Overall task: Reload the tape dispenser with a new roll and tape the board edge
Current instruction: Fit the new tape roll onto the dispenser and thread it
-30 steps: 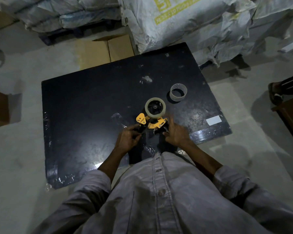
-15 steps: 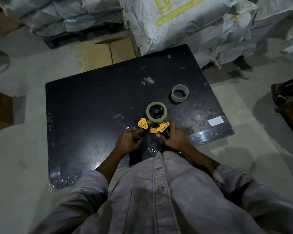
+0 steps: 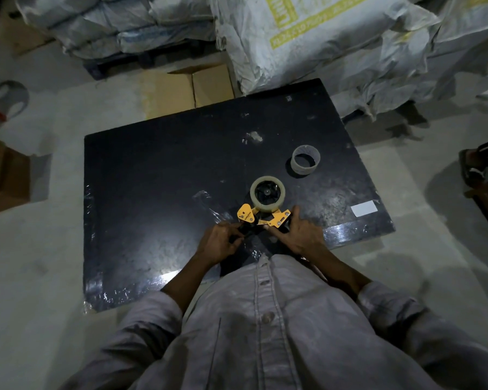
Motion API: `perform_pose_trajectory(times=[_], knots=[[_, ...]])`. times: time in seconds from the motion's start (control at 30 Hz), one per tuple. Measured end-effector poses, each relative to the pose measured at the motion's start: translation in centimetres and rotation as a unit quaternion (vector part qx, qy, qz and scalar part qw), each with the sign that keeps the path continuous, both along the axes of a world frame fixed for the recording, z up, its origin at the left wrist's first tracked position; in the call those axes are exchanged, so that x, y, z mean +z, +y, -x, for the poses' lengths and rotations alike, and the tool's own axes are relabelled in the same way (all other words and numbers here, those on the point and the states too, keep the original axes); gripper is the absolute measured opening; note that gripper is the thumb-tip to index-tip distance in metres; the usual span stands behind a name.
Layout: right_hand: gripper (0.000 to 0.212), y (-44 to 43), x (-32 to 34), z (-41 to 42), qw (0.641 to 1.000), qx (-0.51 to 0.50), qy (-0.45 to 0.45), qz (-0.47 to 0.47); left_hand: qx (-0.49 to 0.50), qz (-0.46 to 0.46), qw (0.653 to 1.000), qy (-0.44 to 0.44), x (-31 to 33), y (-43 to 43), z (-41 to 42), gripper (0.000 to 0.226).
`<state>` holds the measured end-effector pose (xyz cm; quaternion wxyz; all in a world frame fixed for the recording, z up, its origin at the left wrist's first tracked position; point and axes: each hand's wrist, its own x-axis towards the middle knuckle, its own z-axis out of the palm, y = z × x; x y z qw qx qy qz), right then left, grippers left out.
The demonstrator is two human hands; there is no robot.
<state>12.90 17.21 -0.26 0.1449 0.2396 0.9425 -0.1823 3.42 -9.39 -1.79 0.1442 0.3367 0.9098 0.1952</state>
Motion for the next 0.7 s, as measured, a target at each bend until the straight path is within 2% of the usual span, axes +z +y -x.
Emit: perform_pose_trajectory(times=[0.07,0.13,0.2,0.27,0.33,0.43,0.57,0.63,0.7], knots=[[0.114,0.4,0.2,0.0,0.999,0.005,-0.009,0.038,0.044,0.006,0.998,-0.039,-0.5,-0.2,0.0,0.02],[0.106,0.7,0.6,-0.2,0.997,0.0,-0.009,0.077,0.107,-0.017,0.987,-0.119,-1.3,-0.7,0.1,0.025],[0.107,0.9,1.3,-0.4,0.995,-0.011,-0.012,0.102,0.188,-0.072,0.949,-0.243,-1.8,-1.1,-0.2,0.035],[0.112,1.1,1.7,-0.7,0.992,-0.02,-0.023,0.12,0.312,-0.136,0.873,-0.348,-1.4,-1.1,-0.7,0.029],[0.116,1.2,2.6,-1.0,0.989,-0.029,-0.032,0.138,0.421,-0.191,0.772,-0.437,-0.5,-0.6,-1.2,0.028],[0.113,1.1,3.8,-1.3,0.985,-0.043,-0.027,0.166,0.451,-0.207,0.641,-0.586,0.8,0.2,-1.6,0.062],[0.106,1.5,3.9,-1.4,0.979,-0.066,-0.028,0.193,0.441,-0.244,0.533,-0.679,0.6,1.4,-2.0,0.089],[0.102,1.7,3.7,-1.4,0.976,-0.078,-0.029,0.2,0.447,-0.294,0.481,-0.695,0.7,2.2,-2.3,0.089],[0.096,1.7,3.9,-1.7,0.975,-0.082,-0.019,0.205,0.453,-0.336,0.45,-0.692,0.4,2.6,-2.5,0.081]])
